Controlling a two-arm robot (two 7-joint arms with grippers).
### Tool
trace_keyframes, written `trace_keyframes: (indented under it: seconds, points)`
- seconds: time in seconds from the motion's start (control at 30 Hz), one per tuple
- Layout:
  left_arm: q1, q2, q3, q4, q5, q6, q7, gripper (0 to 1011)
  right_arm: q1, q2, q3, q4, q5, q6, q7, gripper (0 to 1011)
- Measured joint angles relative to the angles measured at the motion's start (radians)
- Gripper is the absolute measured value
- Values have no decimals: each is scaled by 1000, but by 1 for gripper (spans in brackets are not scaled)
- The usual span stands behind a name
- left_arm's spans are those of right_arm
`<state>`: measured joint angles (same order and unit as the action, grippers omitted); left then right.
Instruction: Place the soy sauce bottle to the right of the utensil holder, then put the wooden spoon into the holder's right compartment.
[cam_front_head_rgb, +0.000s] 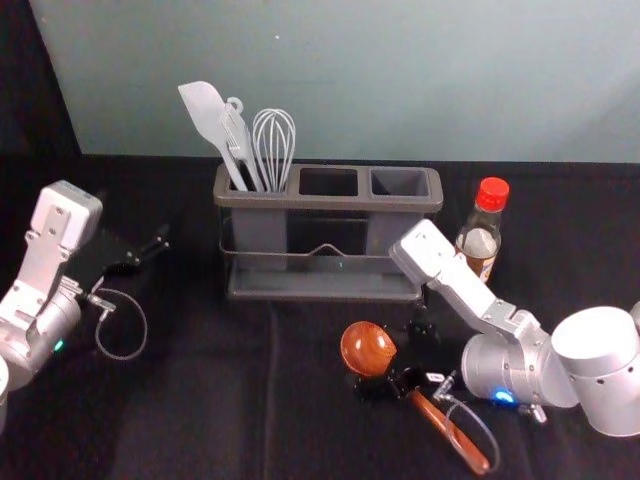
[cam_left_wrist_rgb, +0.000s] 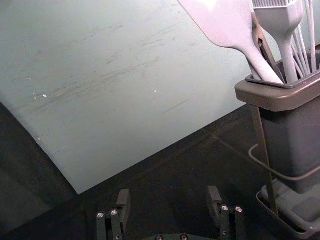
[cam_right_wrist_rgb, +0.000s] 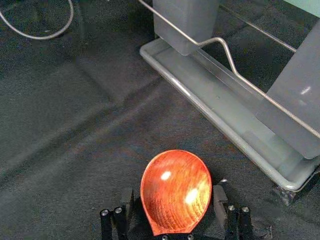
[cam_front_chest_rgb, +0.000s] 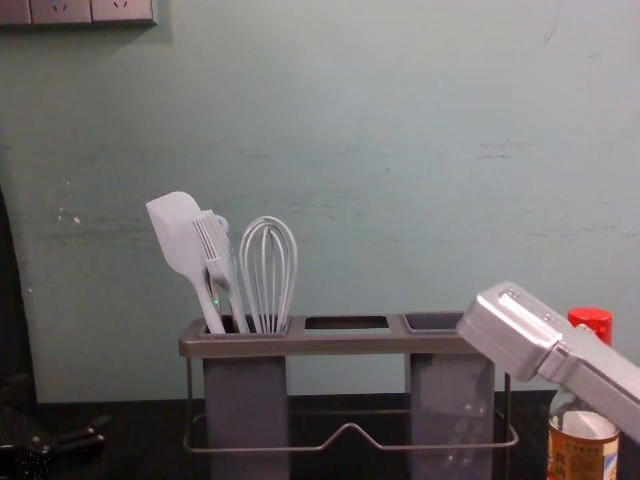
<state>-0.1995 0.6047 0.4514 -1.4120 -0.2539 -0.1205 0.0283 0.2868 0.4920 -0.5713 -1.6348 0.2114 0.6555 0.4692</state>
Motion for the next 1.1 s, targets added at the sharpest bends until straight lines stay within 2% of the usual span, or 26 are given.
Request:
trace_keyframes:
  seconds: [0.23,0.67,0.93,1.1]
  points:
    - [0,0,0,0,0,0,0,1005,4,-17,-2,21,-19,-22,4,1000]
    - [0,0,0,0,0,0,0,1005,4,-15,-3,19,-18,-18,4,994]
    - [0,0,0,0,0,0,0,1005,4,-14,-3,18,-16,-16,4,834]
    - [0,0,0,0,0,0,0,1005,4,-14,-3,17,-16,-15,4,834]
